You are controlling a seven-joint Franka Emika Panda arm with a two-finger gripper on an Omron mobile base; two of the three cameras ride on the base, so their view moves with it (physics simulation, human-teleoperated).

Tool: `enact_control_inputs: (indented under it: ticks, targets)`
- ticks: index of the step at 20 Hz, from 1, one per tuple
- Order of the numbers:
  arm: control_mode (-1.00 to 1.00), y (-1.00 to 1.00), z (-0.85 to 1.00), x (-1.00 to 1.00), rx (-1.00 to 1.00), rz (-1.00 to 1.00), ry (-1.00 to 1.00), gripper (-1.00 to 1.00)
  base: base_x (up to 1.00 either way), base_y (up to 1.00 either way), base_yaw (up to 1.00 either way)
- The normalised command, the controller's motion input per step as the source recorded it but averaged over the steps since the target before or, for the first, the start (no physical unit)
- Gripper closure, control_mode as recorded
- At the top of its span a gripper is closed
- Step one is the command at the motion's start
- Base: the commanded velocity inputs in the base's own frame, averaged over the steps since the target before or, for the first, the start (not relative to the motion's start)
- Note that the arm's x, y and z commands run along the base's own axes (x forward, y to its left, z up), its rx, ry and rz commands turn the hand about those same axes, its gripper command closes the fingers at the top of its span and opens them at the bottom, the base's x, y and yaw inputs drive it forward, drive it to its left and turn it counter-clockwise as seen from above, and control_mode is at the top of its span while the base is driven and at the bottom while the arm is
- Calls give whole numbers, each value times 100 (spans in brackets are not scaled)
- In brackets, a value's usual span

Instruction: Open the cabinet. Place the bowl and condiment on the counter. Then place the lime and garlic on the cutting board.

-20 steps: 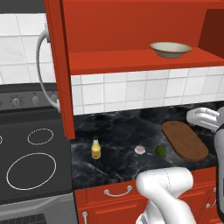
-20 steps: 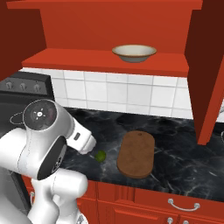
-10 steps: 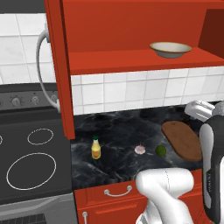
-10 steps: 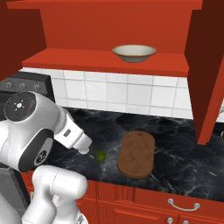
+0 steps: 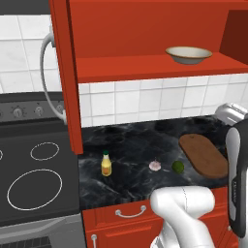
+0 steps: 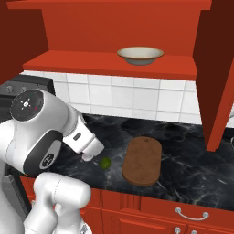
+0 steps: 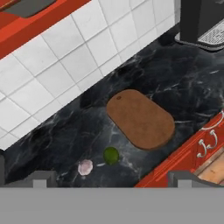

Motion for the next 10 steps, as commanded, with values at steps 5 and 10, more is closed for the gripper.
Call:
enact_control_inputs:
  ticks: [5, 10]
  targets:
    - [-100, -1, 22, 8, 0, -10, -2, -100, 0, 0, 0]
    - [-100, -4, 14, 11, 0, -7, -7, -100, 0, 0, 0]
